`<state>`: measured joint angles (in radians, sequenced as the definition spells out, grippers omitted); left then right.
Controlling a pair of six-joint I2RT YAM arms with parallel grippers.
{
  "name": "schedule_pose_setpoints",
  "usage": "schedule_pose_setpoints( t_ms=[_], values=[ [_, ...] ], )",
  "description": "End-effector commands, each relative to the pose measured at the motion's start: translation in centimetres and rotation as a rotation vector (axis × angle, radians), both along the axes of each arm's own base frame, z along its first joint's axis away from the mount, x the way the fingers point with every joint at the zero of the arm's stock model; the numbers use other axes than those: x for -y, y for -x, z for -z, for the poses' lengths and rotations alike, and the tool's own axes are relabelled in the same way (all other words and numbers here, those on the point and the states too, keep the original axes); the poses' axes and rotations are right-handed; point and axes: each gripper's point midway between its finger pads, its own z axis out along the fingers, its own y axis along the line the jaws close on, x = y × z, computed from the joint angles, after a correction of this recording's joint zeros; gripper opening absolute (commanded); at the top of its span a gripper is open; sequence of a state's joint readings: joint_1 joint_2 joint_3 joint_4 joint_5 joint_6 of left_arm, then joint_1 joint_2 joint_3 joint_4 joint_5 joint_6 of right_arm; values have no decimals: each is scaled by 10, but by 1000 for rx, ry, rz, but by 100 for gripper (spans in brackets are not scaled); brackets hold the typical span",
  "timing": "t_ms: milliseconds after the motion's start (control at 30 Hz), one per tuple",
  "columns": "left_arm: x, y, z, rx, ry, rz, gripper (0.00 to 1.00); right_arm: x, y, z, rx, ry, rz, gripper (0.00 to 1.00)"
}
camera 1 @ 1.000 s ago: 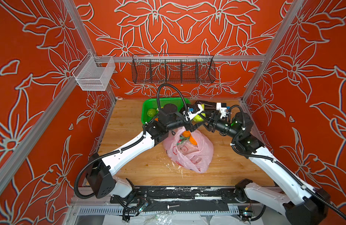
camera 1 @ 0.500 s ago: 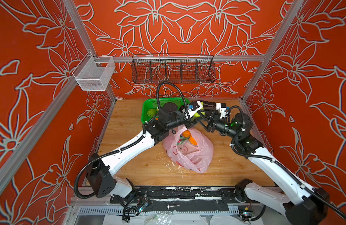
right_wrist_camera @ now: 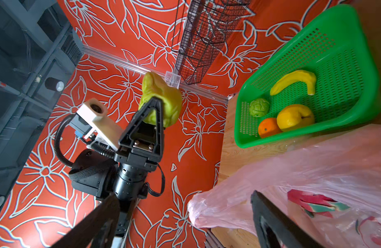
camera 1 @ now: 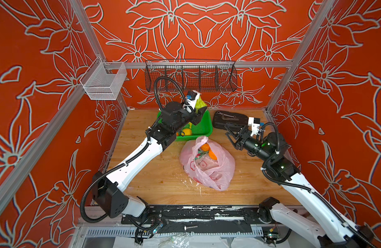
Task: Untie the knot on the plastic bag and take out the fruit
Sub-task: 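Drop the pale green pear into the green basket while the right draws back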
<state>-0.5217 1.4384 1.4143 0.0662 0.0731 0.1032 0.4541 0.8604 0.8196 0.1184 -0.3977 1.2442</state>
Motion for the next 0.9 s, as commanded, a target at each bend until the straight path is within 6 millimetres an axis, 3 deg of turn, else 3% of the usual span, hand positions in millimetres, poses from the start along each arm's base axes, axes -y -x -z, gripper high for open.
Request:
schedule_pose_setpoints(
  t_ms=[0, 267, 533, 733, 867],
  values=[
    [-31, -7, -6, -36, 16, -108, 42, 5, 0, 8, -9, 26, 27, 97],
    [-87, -39, 47, -199, -48, -282, 42, 12, 4, 13, -13, 82, 52, 97],
    [-133, -67, 122, -393, -203, -431, 41, 12, 7, 22, -33, 88, 45, 97],
    [-165, -77, 177, -564, -314, -497, 41, 15, 9, 25, -37, 93, 55, 97],
    [-176, -76, 204, -619, -423, -497, 41, 15, 8, 27, -42, 90, 57, 97]
  ],
)
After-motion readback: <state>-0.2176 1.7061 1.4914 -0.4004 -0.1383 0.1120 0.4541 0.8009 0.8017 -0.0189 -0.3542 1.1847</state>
